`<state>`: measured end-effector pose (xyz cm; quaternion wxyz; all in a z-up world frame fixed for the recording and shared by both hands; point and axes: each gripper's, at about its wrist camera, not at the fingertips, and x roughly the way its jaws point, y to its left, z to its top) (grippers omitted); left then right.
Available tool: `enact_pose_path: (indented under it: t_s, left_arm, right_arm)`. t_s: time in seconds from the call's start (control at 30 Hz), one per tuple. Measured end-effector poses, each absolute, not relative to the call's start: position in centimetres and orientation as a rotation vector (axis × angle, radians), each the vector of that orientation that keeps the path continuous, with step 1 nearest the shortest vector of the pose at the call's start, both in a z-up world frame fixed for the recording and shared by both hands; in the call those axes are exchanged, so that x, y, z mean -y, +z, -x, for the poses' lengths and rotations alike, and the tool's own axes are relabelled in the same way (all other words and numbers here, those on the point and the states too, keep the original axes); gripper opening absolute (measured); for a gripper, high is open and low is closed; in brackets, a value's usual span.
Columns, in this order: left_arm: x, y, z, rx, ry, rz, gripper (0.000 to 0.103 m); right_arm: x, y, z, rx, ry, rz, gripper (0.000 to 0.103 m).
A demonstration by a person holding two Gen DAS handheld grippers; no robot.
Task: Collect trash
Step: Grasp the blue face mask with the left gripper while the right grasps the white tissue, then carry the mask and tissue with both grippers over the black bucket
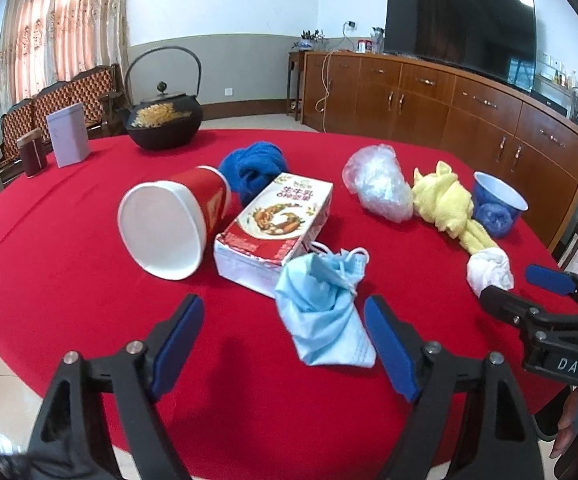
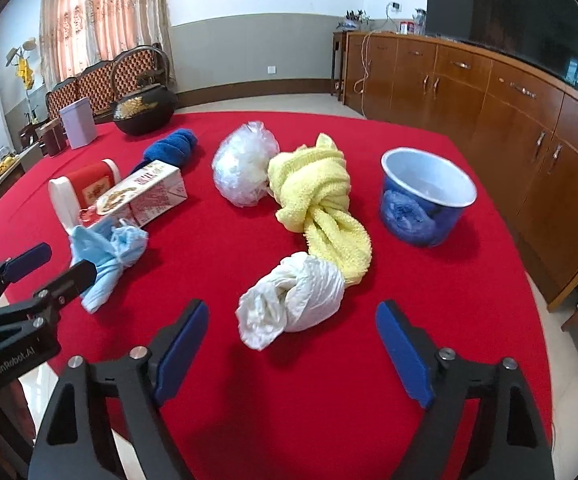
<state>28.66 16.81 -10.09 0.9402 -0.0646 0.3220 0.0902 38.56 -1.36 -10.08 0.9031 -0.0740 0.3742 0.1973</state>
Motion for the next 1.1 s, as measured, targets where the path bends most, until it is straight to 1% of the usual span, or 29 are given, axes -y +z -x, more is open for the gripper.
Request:
enact_pose_path:
  t_s: [0.03,0.07,0.1,0.13,0.17,0.2,0.23,0.27,0.37,0.4,0.43,0.6,1.1]
  left_arm:
    - [-16.7,-10.2,-28.8,-0.662,0.181,0.133,0.078]
    - [-16.6,-10.3,-29.0,-0.669,0.178,0.136,0.076]
    - [-16.5,-10.4,-29.1,-0.677,0.173,0.139,0.072]
    - [-16.5,-10.4,-29.2,-0.682,0.168,0.143,0.067]
    - [-16.4,-10.4,-29.4,-0.687,0.163,0.148,0.063]
    - [-16.2,-10.5,-29.4,-0.694,0.155,0.155,0.055]
    - [-16.1,-10.6,-29.5,-0.698,0.15,0.158,0.046]
    - [-15.9,-10.7,-29.4,-0.7,0.148,0.159,0.041]
    - [-15.5,-10.6,-28.9,-0.691,0.137,0.166,0.029]
    - [-15.4,-10.5,-28.8,-0.685,0.133,0.166,0.022]
    - [-15.2,-10.3,-28.6,-0.677,0.131,0.164,0.02]
    - [-14.6,-9.1,-27.7,-0.642,0.122,0.17,0.017]
    - [-8.6,-6.1,-24.6,-0.594,0.048,0.125,0.017]
  right_arm:
    - [1.4,-10.3,-38.8,-0.781,0.409,0.148,0.081]
    - [1.5,-10.5,-39.0,-0.788,0.41,0.145,0.076]
    - [1.6,-10.7,-39.2,-0.796,0.414,0.139,0.07]
    - [1.7,-10.8,-39.3,-0.804,0.419,0.134,0.066]
    - [1.8,-11.0,-39.4,-0.811,0.424,0.13,0.057]
    - [2.0,-11.1,-39.5,-0.814,0.425,0.127,0.049]
    - [2.2,-11.1,-39.4,-0.81,0.426,0.125,0.046]
    - [2.3,-11.1,-39.4,-0.811,0.431,0.118,0.04]
    - [2.9,-10.9,-39.2,-0.805,0.439,0.104,0.035]
    - [3.0,-10.8,-39.1,-0.8,0.441,0.101,0.034]
    - [3.4,-10.6,-38.8,-0.792,0.442,0.094,0.034]
    - [4.9,-9.8,-37.6,-0.772,0.443,0.086,0.033]
    - [13.4,-5.3,-31.9,-0.665,0.356,0.078,0.033]
